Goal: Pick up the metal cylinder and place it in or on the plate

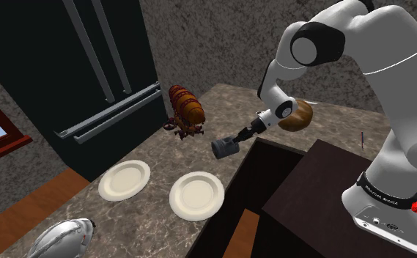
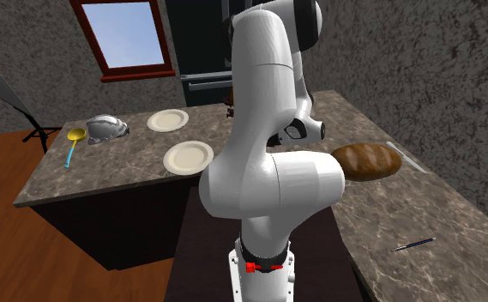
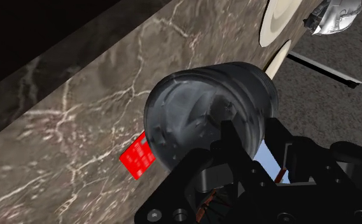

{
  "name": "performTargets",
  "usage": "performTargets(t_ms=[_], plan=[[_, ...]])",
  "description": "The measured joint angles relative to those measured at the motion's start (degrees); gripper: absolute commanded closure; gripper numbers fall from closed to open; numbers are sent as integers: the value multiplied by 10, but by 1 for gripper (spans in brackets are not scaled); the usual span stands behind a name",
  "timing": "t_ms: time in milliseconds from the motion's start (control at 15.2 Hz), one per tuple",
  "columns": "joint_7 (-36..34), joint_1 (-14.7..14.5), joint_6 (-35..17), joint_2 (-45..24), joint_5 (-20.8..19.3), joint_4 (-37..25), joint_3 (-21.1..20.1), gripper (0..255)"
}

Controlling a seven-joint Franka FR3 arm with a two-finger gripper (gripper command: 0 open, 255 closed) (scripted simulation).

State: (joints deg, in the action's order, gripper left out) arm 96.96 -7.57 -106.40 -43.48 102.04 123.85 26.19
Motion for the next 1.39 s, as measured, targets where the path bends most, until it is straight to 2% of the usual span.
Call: performTargets(t_ms=[396, 1386], plan=[[-4, -3, -2, 10, -4, 5, 3, 255], [-64, -33, -26, 130, -62, 60, 39, 255]])
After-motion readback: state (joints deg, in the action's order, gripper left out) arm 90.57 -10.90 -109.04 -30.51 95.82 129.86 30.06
